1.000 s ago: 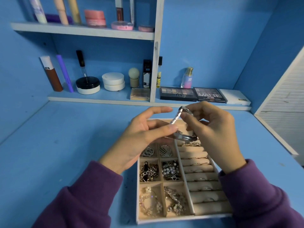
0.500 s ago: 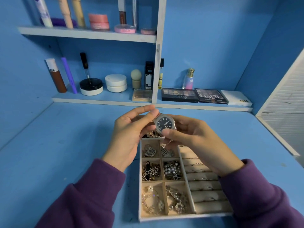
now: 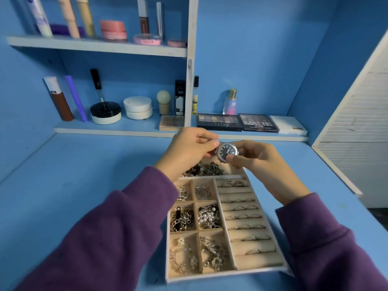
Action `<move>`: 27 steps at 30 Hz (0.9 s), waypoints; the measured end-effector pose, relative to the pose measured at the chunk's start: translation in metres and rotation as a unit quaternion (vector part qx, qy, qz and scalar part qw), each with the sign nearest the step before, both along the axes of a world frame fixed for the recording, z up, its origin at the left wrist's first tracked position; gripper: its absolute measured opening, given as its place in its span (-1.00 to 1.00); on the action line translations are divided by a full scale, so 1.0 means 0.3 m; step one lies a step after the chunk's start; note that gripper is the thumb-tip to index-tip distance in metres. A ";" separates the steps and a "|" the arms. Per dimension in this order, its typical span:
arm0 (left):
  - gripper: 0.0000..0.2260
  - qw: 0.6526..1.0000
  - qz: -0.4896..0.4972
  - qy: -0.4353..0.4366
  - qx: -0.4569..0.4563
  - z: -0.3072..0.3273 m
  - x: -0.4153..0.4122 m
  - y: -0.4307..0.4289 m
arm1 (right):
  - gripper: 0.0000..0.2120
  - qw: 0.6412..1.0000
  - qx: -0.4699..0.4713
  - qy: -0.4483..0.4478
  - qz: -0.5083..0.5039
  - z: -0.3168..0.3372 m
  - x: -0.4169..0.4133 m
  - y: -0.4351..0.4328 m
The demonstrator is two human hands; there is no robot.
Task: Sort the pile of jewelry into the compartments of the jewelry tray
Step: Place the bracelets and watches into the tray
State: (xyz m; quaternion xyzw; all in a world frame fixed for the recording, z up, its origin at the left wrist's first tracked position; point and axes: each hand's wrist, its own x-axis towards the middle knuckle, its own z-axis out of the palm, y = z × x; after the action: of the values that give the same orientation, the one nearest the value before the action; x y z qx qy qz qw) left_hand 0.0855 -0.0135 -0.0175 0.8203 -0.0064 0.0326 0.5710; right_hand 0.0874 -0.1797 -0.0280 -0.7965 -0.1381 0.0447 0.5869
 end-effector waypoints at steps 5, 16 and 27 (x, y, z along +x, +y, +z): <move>-0.88 0.994 -0.004 0.027 0.103 -0.022 0.069 -0.022 | -0.81 0.992 -0.088 -0.050 -0.076 -0.034 0.039 -0.027; -0.95 0.955 -0.003 -0.066 0.289 -0.038 0.078 -0.049 | -0.74 0.930 -0.302 -0.193 -0.078 -0.088 0.048 -0.004; -0.75 0.956 0.008 -0.038 0.292 -0.068 0.092 -0.002 | -0.85 0.904 -0.356 -0.218 -0.093 -0.070 0.026 -0.010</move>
State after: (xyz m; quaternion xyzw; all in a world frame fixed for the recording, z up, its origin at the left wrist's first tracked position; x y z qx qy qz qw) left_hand 0.1132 -0.0140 -0.0379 0.9495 -0.0309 0.0647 0.3056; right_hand 0.0951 -0.1827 -0.0491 -0.9514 -0.1630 -0.1388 0.2213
